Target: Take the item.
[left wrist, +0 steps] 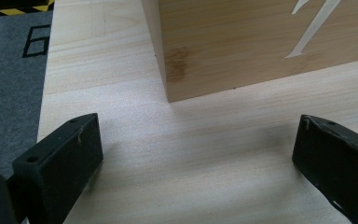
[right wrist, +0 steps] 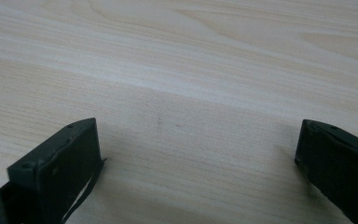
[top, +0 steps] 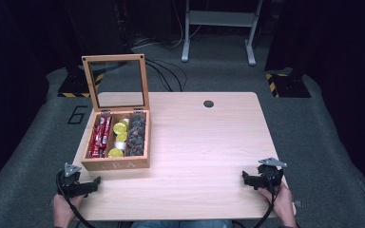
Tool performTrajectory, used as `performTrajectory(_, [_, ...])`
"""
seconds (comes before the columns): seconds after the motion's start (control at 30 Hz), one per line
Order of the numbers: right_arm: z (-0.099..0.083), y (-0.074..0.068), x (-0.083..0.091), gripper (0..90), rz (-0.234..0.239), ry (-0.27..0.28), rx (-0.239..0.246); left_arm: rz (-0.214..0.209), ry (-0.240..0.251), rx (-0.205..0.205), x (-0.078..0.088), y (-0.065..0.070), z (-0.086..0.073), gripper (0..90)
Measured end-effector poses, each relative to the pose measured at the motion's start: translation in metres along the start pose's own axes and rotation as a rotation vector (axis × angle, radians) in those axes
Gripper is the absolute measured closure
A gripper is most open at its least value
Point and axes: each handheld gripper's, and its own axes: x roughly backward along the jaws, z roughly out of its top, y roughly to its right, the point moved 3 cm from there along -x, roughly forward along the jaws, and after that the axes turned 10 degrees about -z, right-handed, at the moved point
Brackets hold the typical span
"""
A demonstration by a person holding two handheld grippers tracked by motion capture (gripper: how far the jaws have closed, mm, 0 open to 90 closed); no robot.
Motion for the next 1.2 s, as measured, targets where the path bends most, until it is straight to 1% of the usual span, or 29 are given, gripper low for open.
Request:
performTrajectory(0.03, [0.000,0.000,0.000,0.0,0.000,0.000,0.000,0.000,0.000,0.000,0.000,0.000,0.000,1.4])
performTrajectory(0.07, [-0.001,0.002,0.001,0.0,0.010,-0.002,0.020,0.000,-0.002,0.001,0.000,0.000,0.000,1.4])
performTrajectory(0.2, [-0.001,0.005,0.000,0.0,0.022,0.004,0.032,0.001,-0.002,0.004,0.000,0.000,0.000,1.4])
performTrajectory(0.3, [-0.001,0.005,0.000,0.0,0.018,0.007,0.035,0.002,-0.001,0.001,0.000,0.000,0.000,1.4])
performTrajectory(0.33, [-0.001,0.005,0.001,0.0,0.019,0.008,0.046,0.002,-0.001,0.001,0.000,0.000,0.000,1.4])
performTrajectory(0.4, [-0.001,0.004,0.001,0.0,0.017,0.010,0.046,0.003,0.000,0.002,0.000,0.000,0.000,1.3])
performTrajectory(0.43, [-0.001,0.004,0.001,0.0,0.015,0.014,0.057,0.002,-0.006,0.000,0.001,0.000,0.000,1.3])
performTrajectory(0.5, [-0.001,0.004,0.001,0.0,0.015,0.015,0.055,0.003,-0.006,-0.002,0.001,0.000,-0.001,1.3])
performTrajectory(0.6, [-0.001,0.004,0.000,0.0,0.019,0.017,0.055,-0.002,0.001,0.008,0.003,0.000,-0.002,1.3])
performTrajectory(0.67, [0.000,0.005,0.000,0.0,0.032,0.003,0.046,-0.014,-0.002,0.021,0.005,-0.001,-0.002,0.9])
performTrajectory(0.7, [0.000,0.005,0.000,0.0,0.032,0.004,0.048,-0.021,0.014,0.036,0.006,-0.001,-0.002,0.8])
performTrajectory(0.73, [0.000,0.005,0.000,0.0,0.033,0.006,0.048,-0.022,0.017,0.036,0.007,0.000,-0.002,0.7])
performTrajectory(0.77, [0.000,0.005,0.000,0.0,0.030,0.007,0.049,-0.024,0.005,0.023,0.009,-0.001,-0.001,0.7])
performTrajectory(0.87, [0.000,0.004,0.000,0.0,0.029,0.007,0.049,-0.022,0.022,0.024,0.012,0.000,0.000,0.7])
performTrajectory(0.9, [0.000,0.004,0.000,0.0,0.029,0.007,0.049,-0.025,0.027,0.025,0.013,0.001,0.002,0.7])
performTrajectory(0.93, [0.000,0.004,-0.001,0.1,0.032,0.007,0.049,-0.036,0.030,0.030,0.017,0.003,0.003,0.8])
performTrajectory(0.97, [0.000,0.004,-0.001,0.1,0.032,0.007,0.049,-0.036,0.030,0.030,0.017,0.003,0.003,0.9])
performTrajectory(1.0, [0.000,0.004,-0.001,0.3,0.031,0.009,0.050,-0.034,0.026,0.009,0.021,0.004,0.006,0.9])
performTrajectory(1.1, [0.000,0.004,0.000,0.4,0.029,0.009,0.052,-0.039,0.033,0.002,0.024,0.006,0.009,1.0])
performTrajectory(1.13, [0.000,0.004,0.000,0.4,0.030,0.009,0.050,-0.042,0.049,-0.009,0.028,0.009,0.014,1.0])
performTrajectory(1.2, [0.000,0.004,0.000,0.4,0.031,0.008,0.051,-0.045,0.057,-0.016,0.033,0.011,0.018,1.0])
